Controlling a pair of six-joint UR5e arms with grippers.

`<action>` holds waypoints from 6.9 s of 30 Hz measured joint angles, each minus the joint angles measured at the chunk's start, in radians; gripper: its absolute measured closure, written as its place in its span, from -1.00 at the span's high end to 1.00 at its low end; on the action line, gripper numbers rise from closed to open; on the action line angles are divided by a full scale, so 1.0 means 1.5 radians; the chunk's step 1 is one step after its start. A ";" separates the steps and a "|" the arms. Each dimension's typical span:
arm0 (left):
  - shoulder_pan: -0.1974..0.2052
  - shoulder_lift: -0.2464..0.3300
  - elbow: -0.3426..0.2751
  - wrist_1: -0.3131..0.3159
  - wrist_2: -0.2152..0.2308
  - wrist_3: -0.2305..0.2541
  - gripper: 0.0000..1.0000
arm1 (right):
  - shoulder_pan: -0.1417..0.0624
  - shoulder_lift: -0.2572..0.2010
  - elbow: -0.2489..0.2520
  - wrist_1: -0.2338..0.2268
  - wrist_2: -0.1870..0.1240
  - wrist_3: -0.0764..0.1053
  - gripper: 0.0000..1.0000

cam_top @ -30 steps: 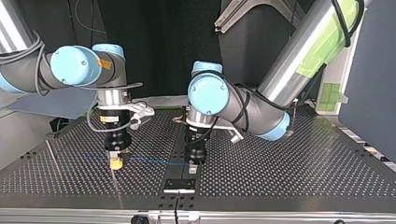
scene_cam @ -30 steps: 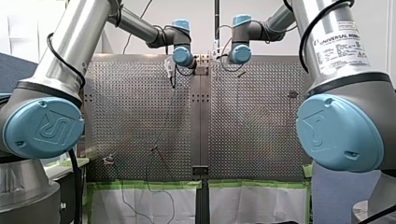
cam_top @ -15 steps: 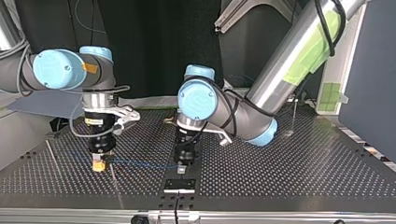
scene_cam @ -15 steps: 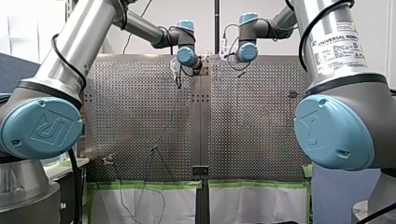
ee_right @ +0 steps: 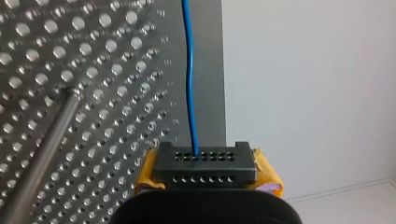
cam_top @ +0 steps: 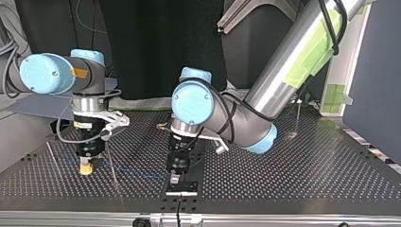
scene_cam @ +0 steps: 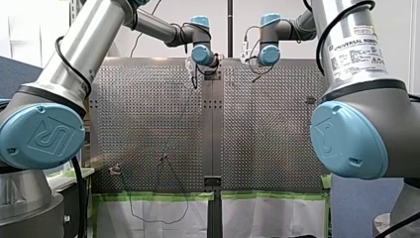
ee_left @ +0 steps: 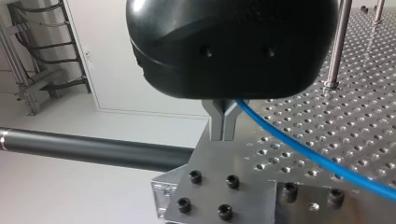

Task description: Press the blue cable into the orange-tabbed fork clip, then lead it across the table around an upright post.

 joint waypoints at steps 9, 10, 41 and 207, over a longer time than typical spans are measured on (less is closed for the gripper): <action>-0.012 -0.051 0.052 -0.050 0.011 -0.007 -0.96 | -0.016 -0.002 0.000 0.007 0.000 0.000 -1.00; -0.013 -0.057 0.058 -0.055 0.011 -0.008 -0.96 | -0.018 -0.002 0.000 0.007 0.000 0.000 -1.00; -0.055 -0.150 0.201 -0.112 0.002 -0.009 -0.96 | -0.080 -0.003 0.000 0.009 -0.024 0.011 -1.00; -0.065 -0.259 0.166 -0.170 -0.057 -0.070 1.00 | -0.230 0.505 0.181 -0.334 -0.070 0.063 -1.00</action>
